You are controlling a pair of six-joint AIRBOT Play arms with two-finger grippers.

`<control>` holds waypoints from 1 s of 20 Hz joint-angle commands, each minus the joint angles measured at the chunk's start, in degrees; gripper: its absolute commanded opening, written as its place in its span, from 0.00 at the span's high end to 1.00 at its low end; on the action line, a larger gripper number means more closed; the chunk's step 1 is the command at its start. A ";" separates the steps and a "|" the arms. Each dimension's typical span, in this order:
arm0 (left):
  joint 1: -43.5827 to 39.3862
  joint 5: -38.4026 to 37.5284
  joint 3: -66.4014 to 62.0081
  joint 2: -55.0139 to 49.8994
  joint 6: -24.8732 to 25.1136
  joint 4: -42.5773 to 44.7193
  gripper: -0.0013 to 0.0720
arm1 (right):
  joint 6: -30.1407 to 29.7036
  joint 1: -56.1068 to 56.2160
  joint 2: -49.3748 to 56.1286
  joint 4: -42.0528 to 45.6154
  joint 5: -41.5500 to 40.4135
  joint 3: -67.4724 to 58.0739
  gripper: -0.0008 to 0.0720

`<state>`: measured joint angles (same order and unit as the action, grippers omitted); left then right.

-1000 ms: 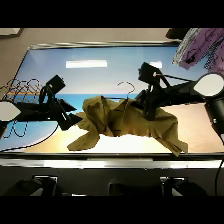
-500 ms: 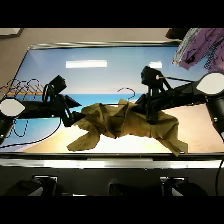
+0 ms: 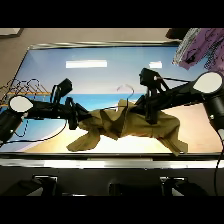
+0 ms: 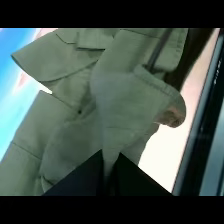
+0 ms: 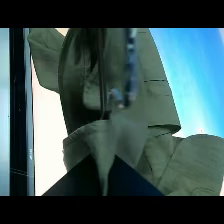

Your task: Fold the clothes and pants, and hang the long-sleeved shirts on hangers.

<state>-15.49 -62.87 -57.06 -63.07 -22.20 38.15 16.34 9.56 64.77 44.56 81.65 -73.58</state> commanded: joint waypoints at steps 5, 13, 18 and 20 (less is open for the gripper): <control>-0.68 0.94 -0.04 0.15 -0.04 -1.57 0.96 | 0.85 -0.09 -0.24 2.36 0.07 -0.04 0.55; -0.68 0.94 -0.04 7.17 -0.04 -1.51 0.97 | 10.86 -0.09 -8.48 20.68 -2.47 -6.38 0.55; -0.70 0.94 -0.04 10.78 -0.07 -0.63 0.97 | 12.61 -11.30 -11.85 14.47 -4.13 -7.48 0.55; -0.70 0.94 -0.04 11.43 -0.07 -0.63 0.97 | 12.39 -18.03 -11.17 9.77 -1.66 -7.45 0.55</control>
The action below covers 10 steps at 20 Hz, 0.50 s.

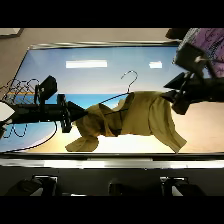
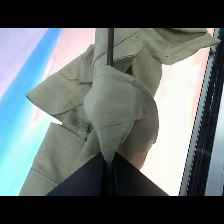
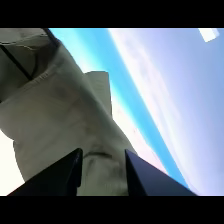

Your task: Fold the clothes and pants, and hang the long-sleeved shirts on hangers.

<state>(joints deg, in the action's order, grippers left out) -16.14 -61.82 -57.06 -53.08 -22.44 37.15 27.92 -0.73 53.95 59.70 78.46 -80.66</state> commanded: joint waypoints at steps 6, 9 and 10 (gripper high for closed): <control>-0.04 -0.15 -0.04 3.30 0.17 0.35 0.97 | -8.50 -15.13 3.89 -10.32 7.58 1.75 0.47; -0.04 -0.24 -0.02 3.37 0.17 0.35 0.97 | -8.92 -15.13 7.61 -11.91 8.09 1.95 0.41; -0.02 -0.26 -0.02 3.37 0.17 0.37 0.97 | -9.84 -15.13 8.66 -12.79 7.67 1.95 0.41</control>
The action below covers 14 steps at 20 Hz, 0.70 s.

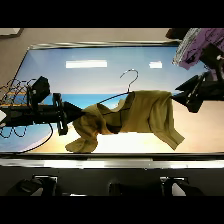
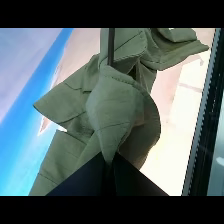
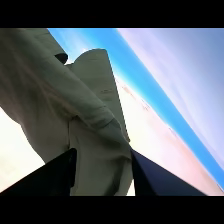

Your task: Fold the clothes and pants, and hang the long-sleeved shirts on hangers.

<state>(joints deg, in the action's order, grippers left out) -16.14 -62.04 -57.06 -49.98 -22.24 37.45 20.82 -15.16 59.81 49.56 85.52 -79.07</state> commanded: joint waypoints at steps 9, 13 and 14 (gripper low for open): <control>-0.02 -0.09 -0.02 0.11 -0.04 0.04 0.97 | -8.22 0.42 9.70 -7.56 -0.46 0.35 0.41; -0.04 -0.09 -0.02 -0.17 -0.07 0.04 0.96 | -8.20 4.74 11.08 -3.17 0.57 0.35 0.50; -0.02 -0.09 -0.02 -0.17 -0.07 0.04 0.96 | -8.20 4.83 11.02 -2.51 1.18 0.35 0.62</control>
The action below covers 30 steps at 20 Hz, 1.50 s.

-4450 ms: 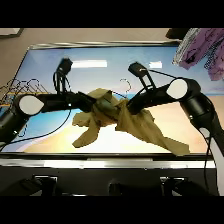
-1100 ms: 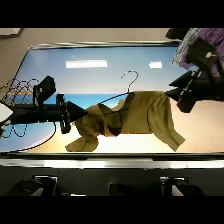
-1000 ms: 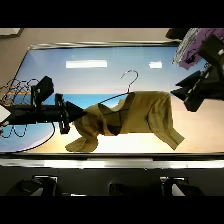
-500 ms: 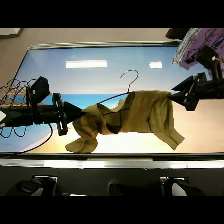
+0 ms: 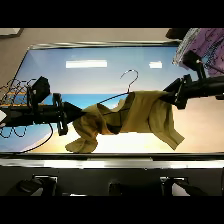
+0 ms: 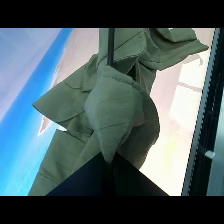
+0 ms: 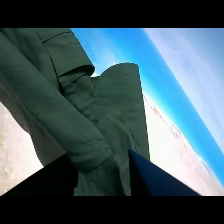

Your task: Fold the clothes and pants, and hang the long-sleeved shirts on hangers.

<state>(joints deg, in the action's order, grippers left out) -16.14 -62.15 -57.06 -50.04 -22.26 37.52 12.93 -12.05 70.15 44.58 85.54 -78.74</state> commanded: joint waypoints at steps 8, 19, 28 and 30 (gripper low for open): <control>-0.02 1.33 -0.02 -0.11 -0.26 0.00 0.80 | 1.36 1.55 -7.74 6.19 0.48 0.00 0.96; -0.02 36.59 -0.02 -0.09 -27.34 -0.02 0.15 | 19.10 1.55 -23.54 14.21 -2.16 0.00 0.96; -0.04 34.93 -0.02 0.07 -40.41 -0.04 0.16 | 51.06 1.55 -31.80 32.76 -3.10 0.00 0.96; -0.04 33.55 -0.02 0.02 -40.39 -0.04 0.16 | 54.14 1.55 -33.07 33.53 -3.89 0.00 0.96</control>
<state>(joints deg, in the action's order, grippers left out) -16.16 -26.74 -57.08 -50.02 -61.12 37.43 59.94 -10.55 39.18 74.32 82.43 -78.74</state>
